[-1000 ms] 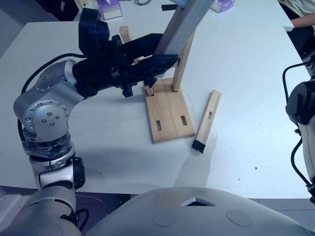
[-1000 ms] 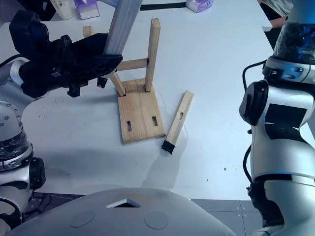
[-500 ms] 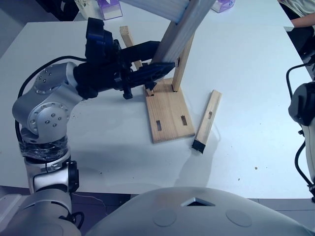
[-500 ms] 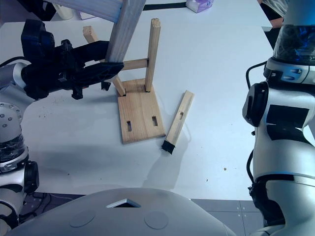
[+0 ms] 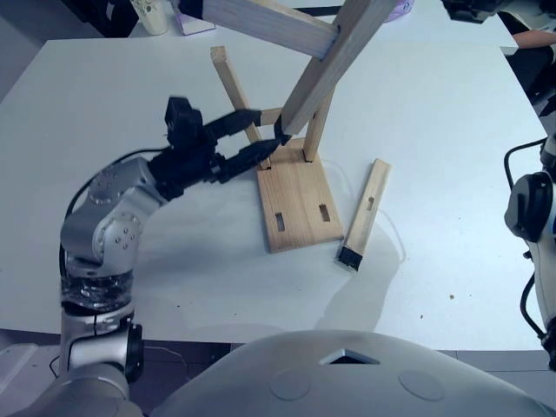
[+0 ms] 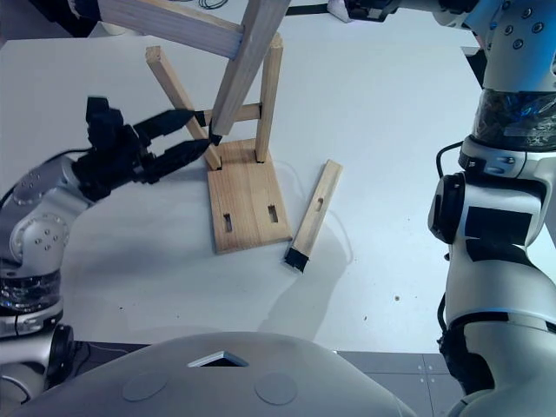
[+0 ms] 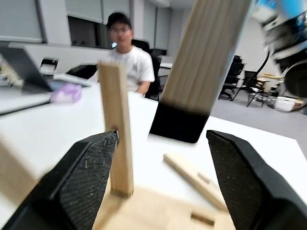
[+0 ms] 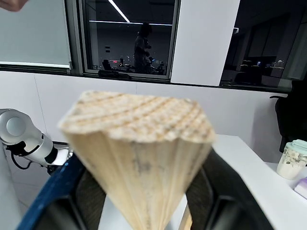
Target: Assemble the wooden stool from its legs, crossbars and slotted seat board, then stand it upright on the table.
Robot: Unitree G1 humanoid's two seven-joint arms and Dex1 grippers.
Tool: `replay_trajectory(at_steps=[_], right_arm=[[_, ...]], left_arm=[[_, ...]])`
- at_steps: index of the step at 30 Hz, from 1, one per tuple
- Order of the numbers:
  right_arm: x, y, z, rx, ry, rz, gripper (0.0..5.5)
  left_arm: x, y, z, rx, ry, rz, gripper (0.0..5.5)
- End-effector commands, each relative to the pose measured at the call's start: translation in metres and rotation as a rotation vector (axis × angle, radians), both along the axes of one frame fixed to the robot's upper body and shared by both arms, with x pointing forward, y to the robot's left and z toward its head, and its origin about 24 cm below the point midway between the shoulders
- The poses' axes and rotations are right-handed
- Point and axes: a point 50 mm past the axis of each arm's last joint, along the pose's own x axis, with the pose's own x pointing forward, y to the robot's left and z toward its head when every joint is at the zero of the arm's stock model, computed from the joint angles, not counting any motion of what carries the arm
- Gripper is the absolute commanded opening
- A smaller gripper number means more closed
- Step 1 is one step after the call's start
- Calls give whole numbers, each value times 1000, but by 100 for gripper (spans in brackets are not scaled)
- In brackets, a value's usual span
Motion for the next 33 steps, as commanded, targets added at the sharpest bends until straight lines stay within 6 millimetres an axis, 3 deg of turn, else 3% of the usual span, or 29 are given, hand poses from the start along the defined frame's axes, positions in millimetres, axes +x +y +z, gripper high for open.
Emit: replay_trajectory(at_steps=[1, 5, 12, 21, 26, 33], right_arm=[[-10, -8, -21, -98, 13, 34, 204], [-15, -12, -48, -163, 64, 47, 204], [-19, -20, -86, -290, 90, 34, 204], [-21, -21, -110, -315, 100, -8, 204], [-17, -22, -121, -319, 105, -49, 204], [-22, -12, -125, -299, 96, -23, 204]], left_arm=[[-14, 31, -18, -48, 39, 289, 342], [-24, 48, -40, -138, 130, 597, 342], [-13, 81, -45, -328, 172, 1003, 342], [-7, 83, -42, -315, 161, 1021, 342], [0, 95, -28, -291, 112, 1018, 342], [5, 93, -28, -285, 115, 994, 342]])
